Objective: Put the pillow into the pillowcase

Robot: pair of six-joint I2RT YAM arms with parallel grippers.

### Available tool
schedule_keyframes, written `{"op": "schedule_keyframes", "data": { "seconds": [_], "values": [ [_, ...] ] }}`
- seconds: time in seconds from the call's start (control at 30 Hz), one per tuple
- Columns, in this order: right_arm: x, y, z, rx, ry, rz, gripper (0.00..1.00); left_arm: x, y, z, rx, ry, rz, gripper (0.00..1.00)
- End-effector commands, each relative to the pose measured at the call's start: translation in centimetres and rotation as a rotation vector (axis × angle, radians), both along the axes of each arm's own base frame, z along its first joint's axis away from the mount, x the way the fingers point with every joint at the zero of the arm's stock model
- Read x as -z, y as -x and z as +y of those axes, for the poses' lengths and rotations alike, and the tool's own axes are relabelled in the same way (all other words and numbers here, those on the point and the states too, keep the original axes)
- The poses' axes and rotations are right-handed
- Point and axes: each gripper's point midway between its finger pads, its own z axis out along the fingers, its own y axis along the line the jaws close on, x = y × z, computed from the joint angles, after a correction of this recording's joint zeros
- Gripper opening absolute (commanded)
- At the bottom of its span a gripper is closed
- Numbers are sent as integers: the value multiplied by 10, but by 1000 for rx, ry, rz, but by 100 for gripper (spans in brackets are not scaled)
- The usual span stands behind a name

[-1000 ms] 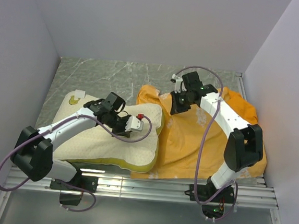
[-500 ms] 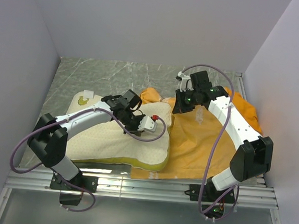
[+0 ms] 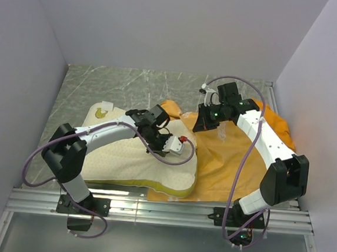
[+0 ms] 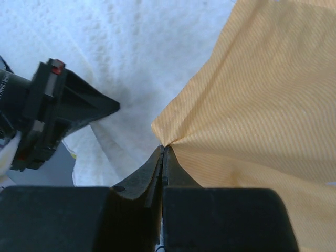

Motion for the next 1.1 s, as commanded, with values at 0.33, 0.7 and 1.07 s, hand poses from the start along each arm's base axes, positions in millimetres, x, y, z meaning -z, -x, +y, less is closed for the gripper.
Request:
{"op": "schedule_keyframes", "data": {
  "seconds": [0.33, 0.7, 1.07],
  "values": [
    [-8, 22, 7, -78, -75, 5, 0, -65, -105, -57, -106, 295, -313, 0],
    [-2, -2, -32, 95, 12, 10, 58, 11, -131, -42, -317, 164, -289, 36],
    [45, 38, -109, 279, 86, 162, 55, -73, -26, -40, -129, 252, -141, 99]
  ]
}}
